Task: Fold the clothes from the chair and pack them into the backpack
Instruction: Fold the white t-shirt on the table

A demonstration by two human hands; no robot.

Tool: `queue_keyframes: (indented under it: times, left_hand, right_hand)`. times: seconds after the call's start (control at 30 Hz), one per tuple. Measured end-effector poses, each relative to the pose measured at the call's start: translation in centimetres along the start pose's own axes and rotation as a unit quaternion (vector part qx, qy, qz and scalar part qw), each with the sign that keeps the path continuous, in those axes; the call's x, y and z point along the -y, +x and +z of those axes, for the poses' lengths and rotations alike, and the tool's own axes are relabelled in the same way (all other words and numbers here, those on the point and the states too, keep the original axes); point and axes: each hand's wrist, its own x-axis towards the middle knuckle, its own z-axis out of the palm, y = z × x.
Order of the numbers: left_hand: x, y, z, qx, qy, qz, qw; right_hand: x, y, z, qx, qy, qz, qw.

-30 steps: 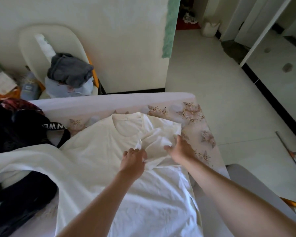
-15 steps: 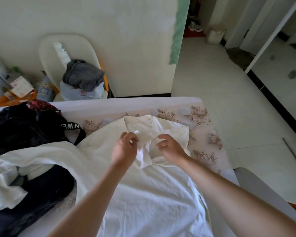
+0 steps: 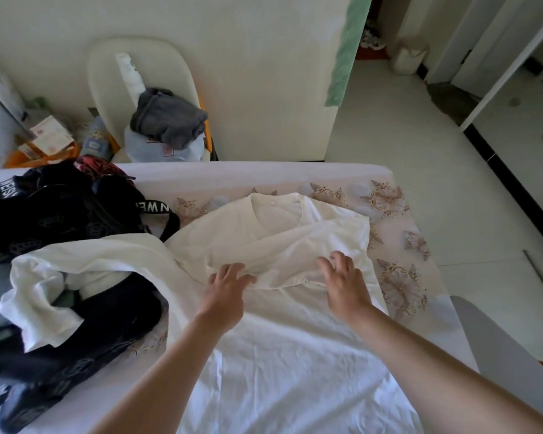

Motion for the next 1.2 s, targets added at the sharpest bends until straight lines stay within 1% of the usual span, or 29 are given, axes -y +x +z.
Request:
queue_keyframes:
  times: [0.03,0.13,0.17,0.23,0.3,0.37,0.4,0.43,0.5,0.53,0.57,0.6,0.63,0.67,0.7,0.73,0.77,0.8,0.87,0.9,0.93,1.03,1.1,1.2]
  left_hand:
    - [-0.1,0.5,0.5,-0.006,0.013,0.013,1.000]
    - [-0.1,1.1,1.5,-0.030,0.037,-0.006,0.999]
    - [-0.1,1.4,1.7,-0.036,0.040,-0.016,0.998]
    - [0.0,1.7,2.1,-0.057,0.058,-0.025,0.996]
    - [0.3,1.7,2.5,-0.082,0.090,-0.022,0.992]
    - [0.6,1.8,2.6,-0.110,0.101,-0.016,0.989]
    - [0.6,1.8,2.4,-0.127,0.101,-0.010,0.987]
    - [0.6,1.8,2.0,-0.147,0.100,0.001,0.984]
    - [0.5,1.5,1.4,-0.178,0.094,0.016,0.979]
    - [0.5,1.4,1.1,-0.178,0.095,0.035,0.979]
    - [0.3,1.0,0.5,-0.149,0.097,0.051,0.983]
    - [0.4,0.7,0.2,-0.087,0.116,0.063,0.987]
    - [0.3,0.4,-0.4,0.006,0.141,0.066,0.988]
    - [0.2,0.4,-1.1,0.113,0.159,0.038,0.980]
    - [-0.1,0.5,-1.8,0.207,0.160,-0.002,0.965]
    - [-0.1,0.6,-2.3,0.265,0.155,-0.036,0.951]
    - [0.0,0.9,-2.3,0.258,0.139,-0.056,0.955]
    - [-0.1,1.3,-2.5,0.220,0.113,-0.061,0.967]
    - [0.7,2.4,-1.9,0.091,0.057,-0.058,0.992]
    - [1.1,3.0,-1.4,0.043,0.041,-0.057,0.997]
    - [1.6,3.5,-0.8,0.023,0.044,-0.063,0.997]
    - [2.4,4.9,0.5,0.048,0.114,-0.112,0.986]
    - [2.7,5.5,0.9,0.033,0.152,-0.113,0.981]
    - [2.7,6.2,0.7,0.023,0.139,-0.106,0.984]
  right_hand:
    - [-0.3,-0.1,0.1,-0.003,-0.024,0.008,1.000]
    - [-1.4,0.3,0.3,0.013,-0.091,0.001,0.996]
    - [-1.8,0.4,0.2,0.007,-0.097,-0.009,0.995]
    - [-2.8,0.8,-0.1,-0.016,-0.074,-0.022,0.997]
    - [-4.0,0.9,-0.6,-0.059,-0.054,-0.015,0.997]
    - [-5.2,0.5,-1.7,-0.071,-0.074,0.004,0.995]
    - [-5.8,0.1,-2.0,-0.051,-0.100,0.015,0.994]
    - [-6.4,-0.2,-2.3,-0.008,-0.123,0.027,0.992]
    - [-7.5,-0.8,-2.0,0.066,-0.138,0.041,0.987]
    - [-7.5,-0.9,-2.1,0.088,-0.131,0.029,0.987]
    - [-7.0,-0.9,-2.1,0.095,-0.113,0.006,0.989]
    - [-6.2,-0.8,-2.4,0.086,-0.091,-0.019,0.992]
    - [-5.4,-0.6,-2.4,0.072,-0.076,-0.045,0.994]
    - [-4.5,-0.1,-2.6,0.073,-0.059,-0.065,0.993]
    - [-3.7,0.5,-2.6,0.090,-0.048,-0.075,0.992]
    - [-3.1,1.0,-2.6,0.108,-0.043,-0.074,0.990]
    - [-2.6,1.7,-2.7,0.117,-0.047,-0.074,0.989]
    - [-2.4,2.5,-2.8,0.111,-0.052,-0.081,0.989]
    - [-2.3,4.2,-3.1,0.087,-0.059,-0.095,0.990]
    - [-2.4,5.3,-3.2,0.081,-0.056,-0.093,0.991]
    - [-2.6,6.3,-3.5,0.074,-0.056,-0.084,0.992]
    - [-3.7,9.0,-4.5,0.085,-0.122,-0.048,0.988]
    - [-4.6,10.1,-5.0,0.105,-0.172,-0.036,0.979]
    - [-5.9,11.0,-5.5,0.126,-0.186,-0.024,0.974]
